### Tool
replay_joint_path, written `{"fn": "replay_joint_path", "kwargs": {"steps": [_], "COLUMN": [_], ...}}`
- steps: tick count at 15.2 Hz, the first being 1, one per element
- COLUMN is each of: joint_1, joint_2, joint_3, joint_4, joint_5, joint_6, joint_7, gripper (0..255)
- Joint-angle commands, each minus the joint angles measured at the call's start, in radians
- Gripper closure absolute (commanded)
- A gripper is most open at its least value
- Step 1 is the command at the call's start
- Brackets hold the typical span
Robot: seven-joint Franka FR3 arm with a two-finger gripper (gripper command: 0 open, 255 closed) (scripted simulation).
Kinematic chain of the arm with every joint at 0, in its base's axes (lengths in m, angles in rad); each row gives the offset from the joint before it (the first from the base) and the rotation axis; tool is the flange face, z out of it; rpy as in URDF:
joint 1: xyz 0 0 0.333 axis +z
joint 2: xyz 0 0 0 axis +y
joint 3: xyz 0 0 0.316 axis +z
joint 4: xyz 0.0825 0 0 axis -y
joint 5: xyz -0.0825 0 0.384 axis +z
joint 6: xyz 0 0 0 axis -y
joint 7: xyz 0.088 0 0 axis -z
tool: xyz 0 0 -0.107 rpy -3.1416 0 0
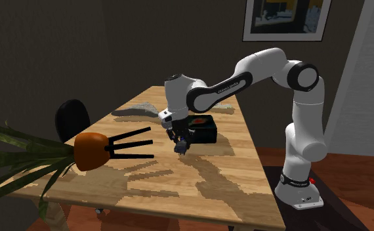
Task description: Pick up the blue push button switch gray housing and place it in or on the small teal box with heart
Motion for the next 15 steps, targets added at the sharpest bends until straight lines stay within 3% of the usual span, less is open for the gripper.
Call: {"fn": "replay_joint_path", "kwargs": {"steps": [1, 15], "joint_1": [0.000, 0.002], "joint_2": [0.000, -0.020], "joint_3": [0.000, 0.002], "joint_4": [0.000, 0.149], "joint_5": [0.000, 0.009], "joint_6": [0.000, -0.168], "joint_7": [0.000, -0.020], "gripper": [255, 255]}}
